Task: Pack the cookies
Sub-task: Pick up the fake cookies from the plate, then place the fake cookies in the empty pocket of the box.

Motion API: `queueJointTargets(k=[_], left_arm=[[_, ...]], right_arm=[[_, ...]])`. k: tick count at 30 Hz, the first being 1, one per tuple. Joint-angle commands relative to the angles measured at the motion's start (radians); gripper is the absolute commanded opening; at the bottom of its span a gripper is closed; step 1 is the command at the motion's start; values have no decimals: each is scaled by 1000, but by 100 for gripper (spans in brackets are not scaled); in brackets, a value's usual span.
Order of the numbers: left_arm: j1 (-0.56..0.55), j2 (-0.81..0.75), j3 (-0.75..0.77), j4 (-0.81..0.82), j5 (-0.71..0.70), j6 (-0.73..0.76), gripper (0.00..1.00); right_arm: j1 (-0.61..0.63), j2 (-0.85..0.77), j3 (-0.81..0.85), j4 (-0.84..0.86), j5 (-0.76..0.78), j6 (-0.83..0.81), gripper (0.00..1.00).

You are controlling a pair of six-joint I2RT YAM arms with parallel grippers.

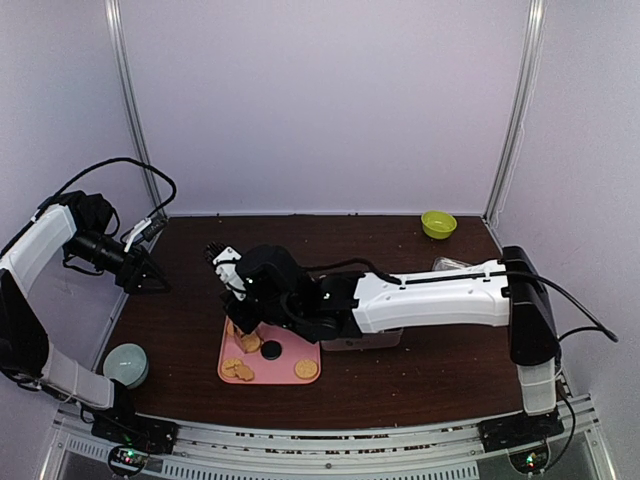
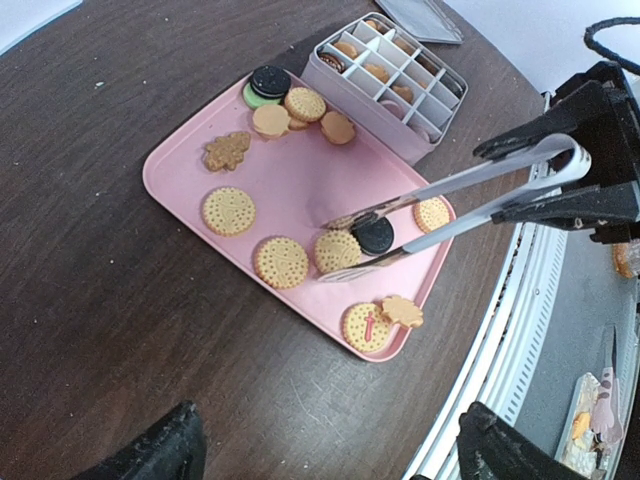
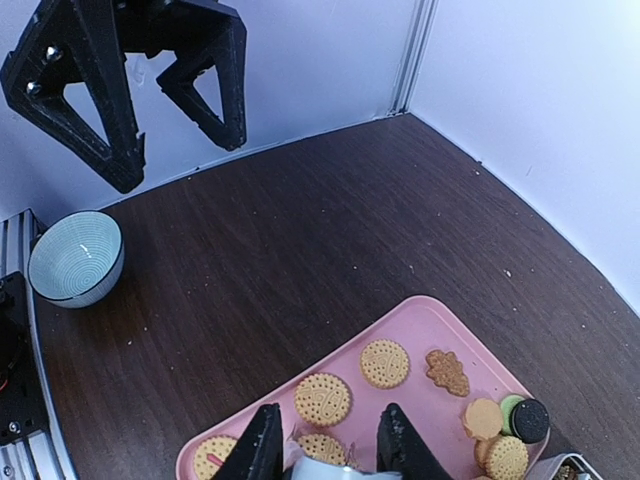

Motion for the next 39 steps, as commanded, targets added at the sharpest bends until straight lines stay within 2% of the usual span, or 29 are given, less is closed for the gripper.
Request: queueJointTargets(k=[1,8,17,22,32,36,39], left_arm=[[10,-7,11,-22,17,21,90],[9,-1,15,-24,22,22,90],[10,2,13,-24,29,23,89],[8,5,15,-25,34,22,89],[9,1,26,-33,33,18,89],[9,0,25,-36,34,21,89],[9,3,25,-38,38,22,89]], right_arm=[[-12,-138,4,10,25,-20,20],[-37,-350,-127,55,51,-35,20],[-69,-615,-501,49,167,5,19],[-69,-724,-637,43,197,58,19],[-68,-742,-678,34,209,85,20],[-69,-737,-675,15,208,83,31],[-68,-739,-675,6,215,82,34]])
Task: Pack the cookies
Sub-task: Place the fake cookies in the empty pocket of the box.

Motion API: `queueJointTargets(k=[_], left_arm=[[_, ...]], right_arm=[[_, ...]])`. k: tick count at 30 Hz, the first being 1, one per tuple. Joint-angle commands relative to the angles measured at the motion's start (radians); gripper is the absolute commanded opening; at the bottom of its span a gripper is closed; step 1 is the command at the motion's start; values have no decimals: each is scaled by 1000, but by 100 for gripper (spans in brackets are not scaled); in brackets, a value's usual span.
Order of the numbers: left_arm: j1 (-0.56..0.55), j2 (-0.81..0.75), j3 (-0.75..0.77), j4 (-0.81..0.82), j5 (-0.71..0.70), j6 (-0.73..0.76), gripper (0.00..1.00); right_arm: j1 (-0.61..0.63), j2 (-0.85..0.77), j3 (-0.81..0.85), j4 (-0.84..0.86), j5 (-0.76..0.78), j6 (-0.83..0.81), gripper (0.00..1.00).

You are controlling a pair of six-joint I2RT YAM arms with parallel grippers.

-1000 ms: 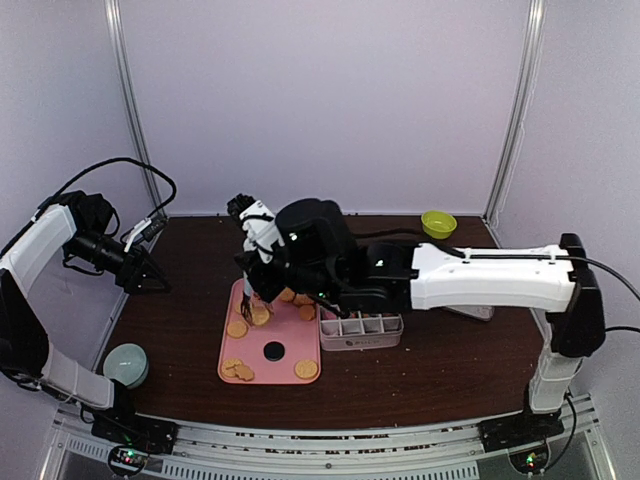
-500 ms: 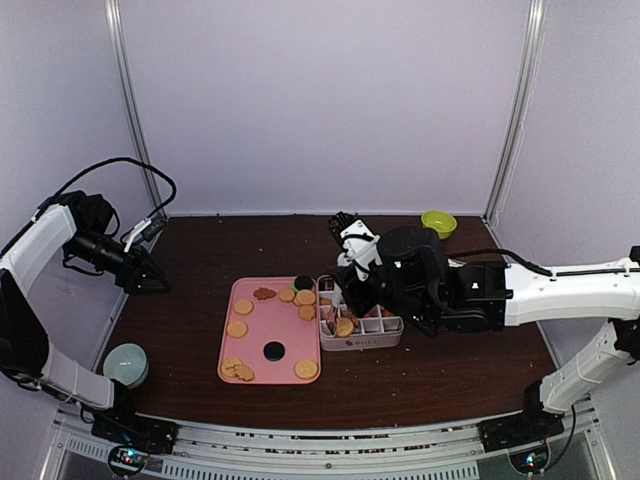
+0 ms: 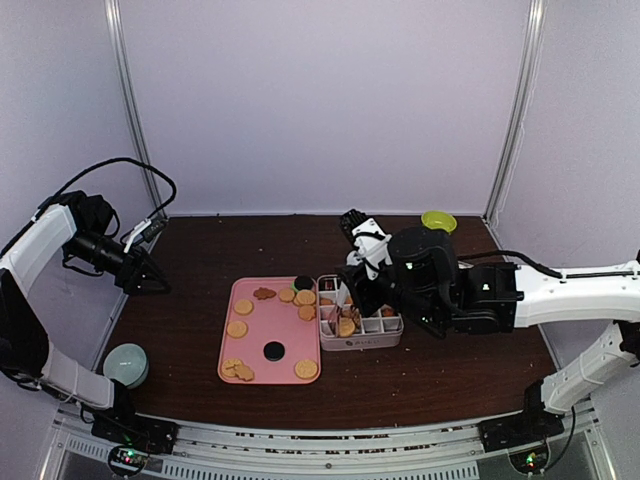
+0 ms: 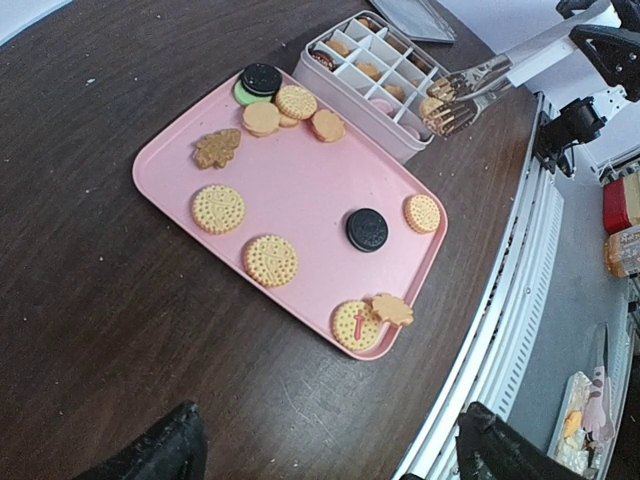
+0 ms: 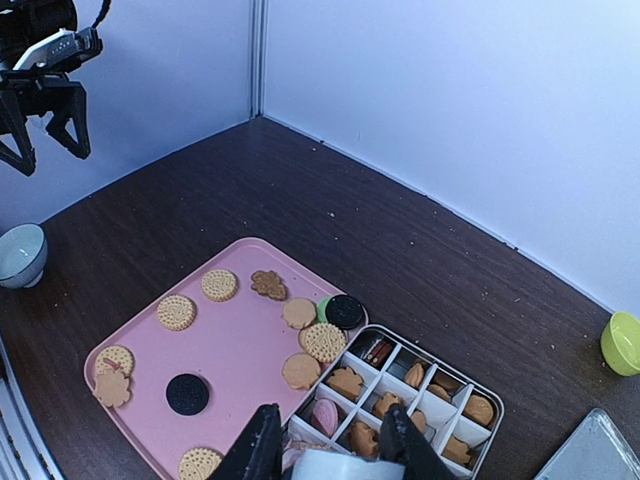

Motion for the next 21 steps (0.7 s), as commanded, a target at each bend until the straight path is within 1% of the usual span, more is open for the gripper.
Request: queueJointTargets(k=[1,8,13,17,19,21], left_arm=[[8,2,25,-13,30,15,89],[8,2,31,-17,32,17,89],[8,2,32,-19,29,18,89],[8,1,32,-19,30,19,89],[10,3,34,-19,30,19,89],[9,4,34,-19,30,19,89]], right_arm=[[0,-19,7,0,35,7,34],[0,-15,21,-20,51,-16,38],[0,-2,46,-29,62,-34,40],[0,-1,66,-28,70,-54,39],[0,-2,76,-25,74,-63,37],[0,0,85,-24,70,-67,33]])
